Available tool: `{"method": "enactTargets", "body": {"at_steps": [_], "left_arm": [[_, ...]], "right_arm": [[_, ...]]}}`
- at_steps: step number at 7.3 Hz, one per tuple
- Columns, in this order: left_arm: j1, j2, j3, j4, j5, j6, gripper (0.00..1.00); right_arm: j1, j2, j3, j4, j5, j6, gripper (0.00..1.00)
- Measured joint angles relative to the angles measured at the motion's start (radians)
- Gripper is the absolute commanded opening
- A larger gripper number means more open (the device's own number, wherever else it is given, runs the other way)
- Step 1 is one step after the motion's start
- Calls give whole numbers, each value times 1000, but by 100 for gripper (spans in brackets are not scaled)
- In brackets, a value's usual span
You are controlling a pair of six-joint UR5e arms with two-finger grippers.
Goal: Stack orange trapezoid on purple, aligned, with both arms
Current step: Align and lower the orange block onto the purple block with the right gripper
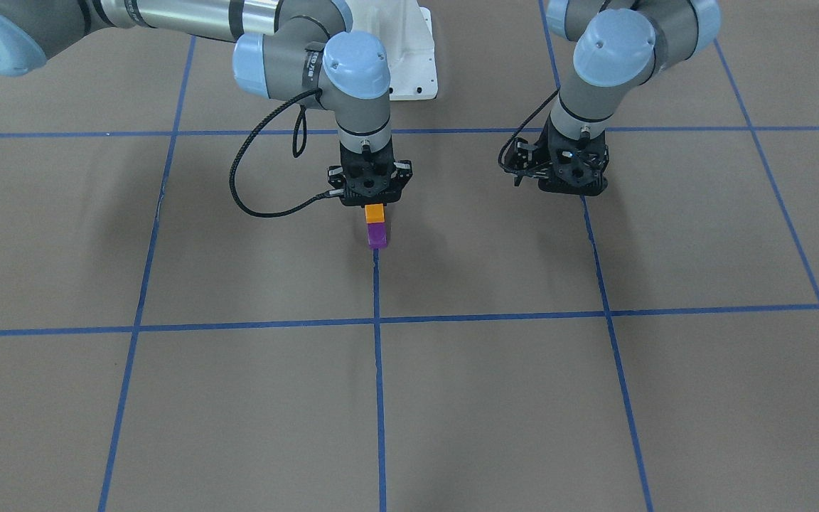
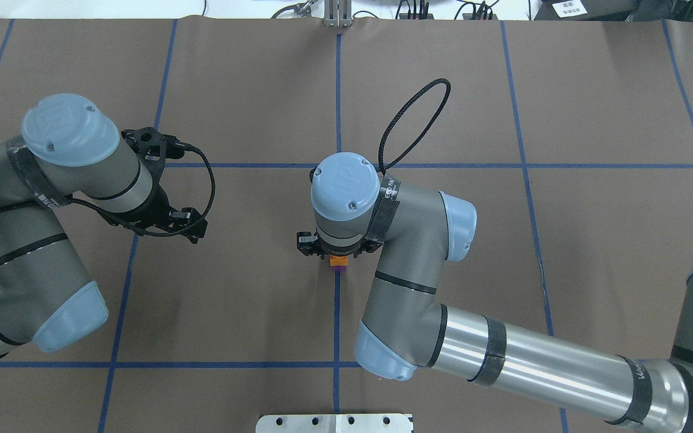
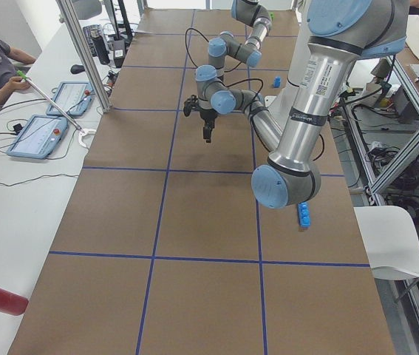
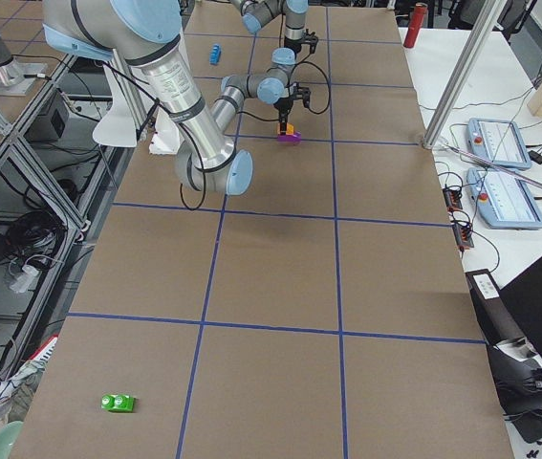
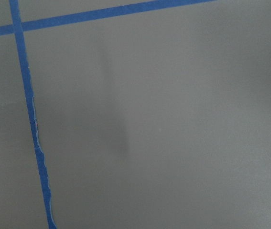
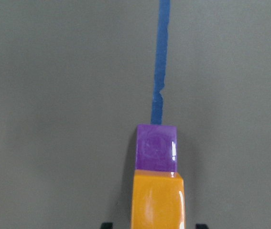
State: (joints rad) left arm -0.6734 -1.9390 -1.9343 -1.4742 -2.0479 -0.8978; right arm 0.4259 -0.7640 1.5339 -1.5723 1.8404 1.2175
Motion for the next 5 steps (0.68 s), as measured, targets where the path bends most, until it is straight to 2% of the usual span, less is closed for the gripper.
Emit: {"method": "enactTargets", "body": {"at_steps": [3, 5], "left_arm": [[0, -1, -3, 0, 0, -2, 100], [-7, 3, -15, 0, 1, 0, 100]], "right_arm": [[8, 1, 18, -3, 3, -2, 100], [56, -9, 94, -62, 62, -4, 100]]}}
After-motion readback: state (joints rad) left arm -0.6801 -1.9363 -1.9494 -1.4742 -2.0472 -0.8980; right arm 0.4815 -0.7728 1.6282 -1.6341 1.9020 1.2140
